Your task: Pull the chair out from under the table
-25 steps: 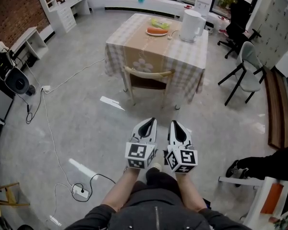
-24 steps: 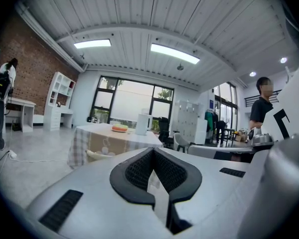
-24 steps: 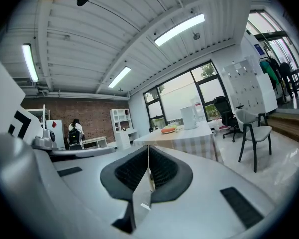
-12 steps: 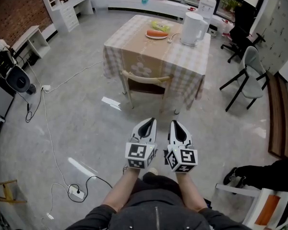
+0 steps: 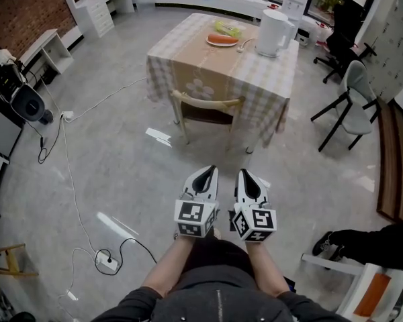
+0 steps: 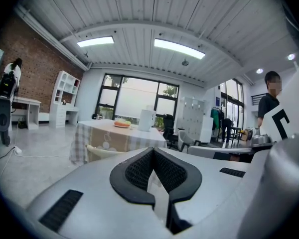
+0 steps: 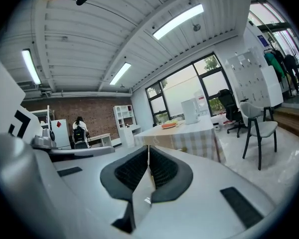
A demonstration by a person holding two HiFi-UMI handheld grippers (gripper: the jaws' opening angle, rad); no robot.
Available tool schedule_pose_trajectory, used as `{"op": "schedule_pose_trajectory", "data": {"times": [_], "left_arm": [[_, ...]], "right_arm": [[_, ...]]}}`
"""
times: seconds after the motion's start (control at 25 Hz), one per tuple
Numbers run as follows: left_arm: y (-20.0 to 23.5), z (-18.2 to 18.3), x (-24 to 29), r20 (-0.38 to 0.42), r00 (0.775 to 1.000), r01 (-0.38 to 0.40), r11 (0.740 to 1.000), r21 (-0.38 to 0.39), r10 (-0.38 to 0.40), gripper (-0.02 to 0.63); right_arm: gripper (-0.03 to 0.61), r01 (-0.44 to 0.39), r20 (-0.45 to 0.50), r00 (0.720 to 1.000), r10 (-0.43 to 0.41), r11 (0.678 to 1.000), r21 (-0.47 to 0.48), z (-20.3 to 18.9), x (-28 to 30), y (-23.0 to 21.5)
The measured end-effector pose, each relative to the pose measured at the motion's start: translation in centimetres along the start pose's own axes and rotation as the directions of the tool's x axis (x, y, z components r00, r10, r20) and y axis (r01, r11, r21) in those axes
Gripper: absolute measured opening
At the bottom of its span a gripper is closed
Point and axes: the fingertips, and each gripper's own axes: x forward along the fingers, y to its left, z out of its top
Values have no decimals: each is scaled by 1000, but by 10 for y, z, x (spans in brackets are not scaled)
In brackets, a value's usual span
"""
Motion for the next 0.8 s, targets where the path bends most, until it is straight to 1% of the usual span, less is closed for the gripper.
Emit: {"op": "schedule_pose_trajectory", "data": {"times": [0.2,0.36,0.8], "left_arm": [[0,-2,-3,-4,1000,-5,1000,2,5,9],[4,-4,4,-11,1000,-2,1000,1,2,9],[32,7,53,-9,1000,-2,1000,-15,2,9]], "right_arm": [[14,-1,-11,1000,2,1000,7,-4,-1,2],[14,1,-11,1000,-1,1000,5,-4,6,-1],[14,-7,-29,1000,6,1000,-16,1,60,-12]]}}
